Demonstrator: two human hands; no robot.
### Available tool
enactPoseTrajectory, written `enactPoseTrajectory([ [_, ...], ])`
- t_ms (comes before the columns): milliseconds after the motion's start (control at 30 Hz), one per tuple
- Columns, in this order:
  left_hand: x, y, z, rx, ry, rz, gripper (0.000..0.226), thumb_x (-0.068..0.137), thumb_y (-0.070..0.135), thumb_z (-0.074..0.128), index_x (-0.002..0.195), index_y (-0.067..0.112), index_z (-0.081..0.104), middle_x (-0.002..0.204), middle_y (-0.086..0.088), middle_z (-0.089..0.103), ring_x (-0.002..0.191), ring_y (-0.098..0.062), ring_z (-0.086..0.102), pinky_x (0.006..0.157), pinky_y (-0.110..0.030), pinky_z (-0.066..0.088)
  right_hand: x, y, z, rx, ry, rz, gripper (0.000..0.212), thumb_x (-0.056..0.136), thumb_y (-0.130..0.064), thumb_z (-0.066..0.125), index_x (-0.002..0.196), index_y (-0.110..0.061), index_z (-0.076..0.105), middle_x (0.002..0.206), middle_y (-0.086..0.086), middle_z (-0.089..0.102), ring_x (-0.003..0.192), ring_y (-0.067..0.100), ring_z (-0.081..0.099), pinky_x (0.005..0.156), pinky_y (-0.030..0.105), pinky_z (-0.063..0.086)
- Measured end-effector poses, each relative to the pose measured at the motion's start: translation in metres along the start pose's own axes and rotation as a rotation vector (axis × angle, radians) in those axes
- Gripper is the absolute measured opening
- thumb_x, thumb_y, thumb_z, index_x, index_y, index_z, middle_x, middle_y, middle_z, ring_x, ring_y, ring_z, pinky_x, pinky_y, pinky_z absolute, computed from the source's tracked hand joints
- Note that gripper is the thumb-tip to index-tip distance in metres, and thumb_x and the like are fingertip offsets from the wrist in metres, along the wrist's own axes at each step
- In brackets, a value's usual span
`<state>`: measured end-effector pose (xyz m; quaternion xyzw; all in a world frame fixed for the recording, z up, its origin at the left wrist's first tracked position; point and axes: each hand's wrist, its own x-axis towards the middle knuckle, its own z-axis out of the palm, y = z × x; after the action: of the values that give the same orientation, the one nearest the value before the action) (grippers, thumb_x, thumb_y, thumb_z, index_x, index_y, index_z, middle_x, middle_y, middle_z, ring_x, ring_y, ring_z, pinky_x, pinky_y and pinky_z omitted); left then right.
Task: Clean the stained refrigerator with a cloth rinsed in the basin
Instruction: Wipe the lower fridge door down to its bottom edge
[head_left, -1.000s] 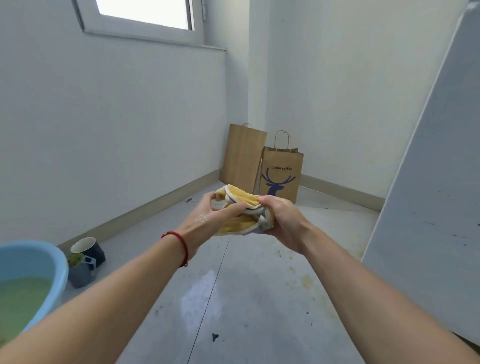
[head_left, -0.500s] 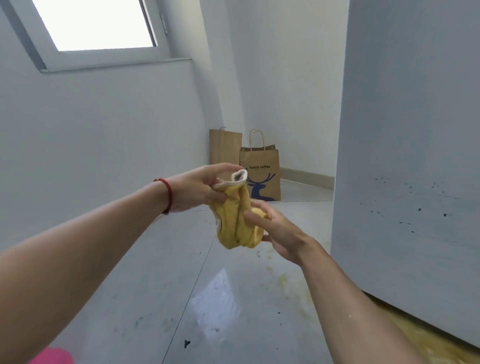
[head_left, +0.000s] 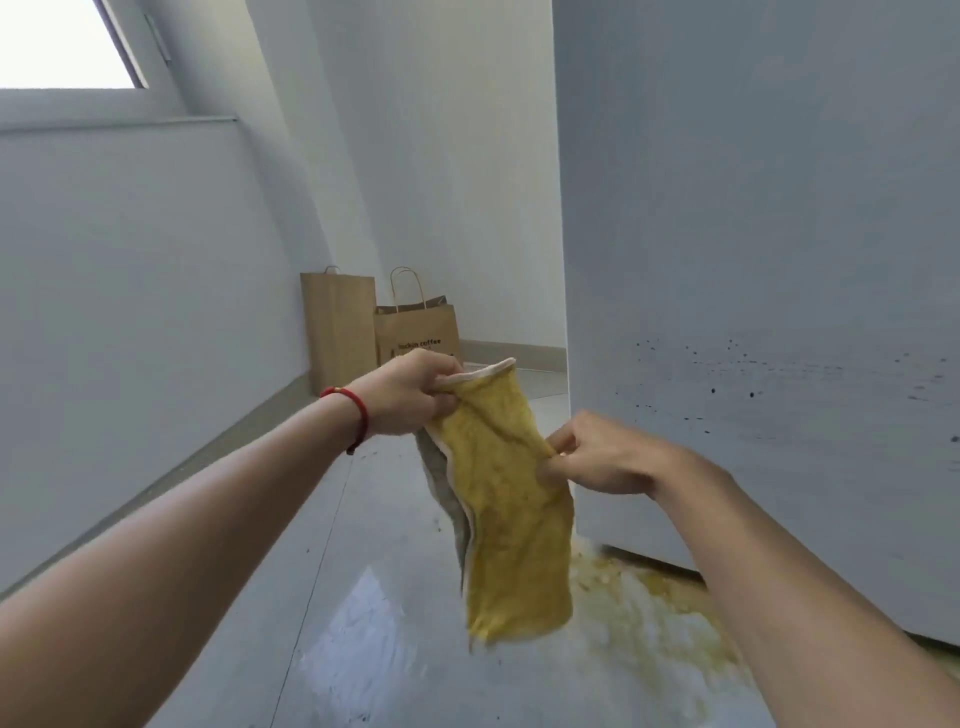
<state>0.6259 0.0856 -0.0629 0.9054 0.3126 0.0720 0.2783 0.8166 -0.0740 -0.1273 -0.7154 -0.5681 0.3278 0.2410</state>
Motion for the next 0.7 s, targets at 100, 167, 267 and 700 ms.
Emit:
enactPoseTrajectory([
  [100, 0.019, 0.032, 0.028, -0.335, -0.259, 0.166, 0.014, 0.101, 0.005, 0.058, 0.111, 0.01, 0.066, 0.101, -0.011, 0.07, 0.094, -0.024, 0.07, 0.08, -0.043, 0.06, -0.025, 0.011, -0.005, 0.631, 0.009, -0.078, 0.032, 0.096, -0.033, 0.072, 0.124, -0.015, 0.071, 0.118, 0.005, 0.077, 0.112, 0.024, 0.073, 0.097, 0.039, 0.056],
  [167, 0.037, 0.049, 0.037, -0.469, -0.401, 0.22, 0.019, 0.102, 0.004, 0.056, 0.12, 0.002, 0.061, 0.11, -0.019, 0.068, 0.102, -0.031, 0.069, 0.088, -0.048, 0.057, -0.039, 0.015, -0.012, 0.779, 0.191, -0.074, 0.044, 0.093, -0.04, 0.073, 0.129, -0.016, 0.066, 0.119, 0.007, 0.076, 0.111, 0.026, 0.073, 0.098, 0.045, 0.058],
  [267, 0.06, 0.067, 0.042, -0.601, -0.522, 0.236, 0.023, 0.099, 0.003, 0.059, 0.12, -0.004, 0.06, 0.115, -0.021, 0.066, 0.108, -0.033, 0.066, 0.094, -0.042, 0.057, -0.063, 0.018, -0.034, 0.644, 0.415, -0.051, 0.038, 0.092, -0.039, 0.074, 0.123, -0.018, 0.07, 0.114, 0.002, 0.078, 0.106, 0.021, 0.075, 0.097, 0.046, 0.06],
  [700, 0.058, 0.175, 0.126, -0.947, -0.134, 0.257, 0.029, 0.084, 0.013, 0.083, 0.103, 0.002, 0.064, 0.081, -0.016, 0.073, 0.07, -0.023, 0.065, 0.061, -0.031, 0.05, -0.166, 0.02, -0.086, -0.229, 0.95, 0.472, 0.051, 0.088, -0.059, 0.068, 0.12, -0.027, 0.042, 0.103, -0.007, 0.06, 0.093, 0.019, 0.064, 0.082, 0.044, 0.056],
])
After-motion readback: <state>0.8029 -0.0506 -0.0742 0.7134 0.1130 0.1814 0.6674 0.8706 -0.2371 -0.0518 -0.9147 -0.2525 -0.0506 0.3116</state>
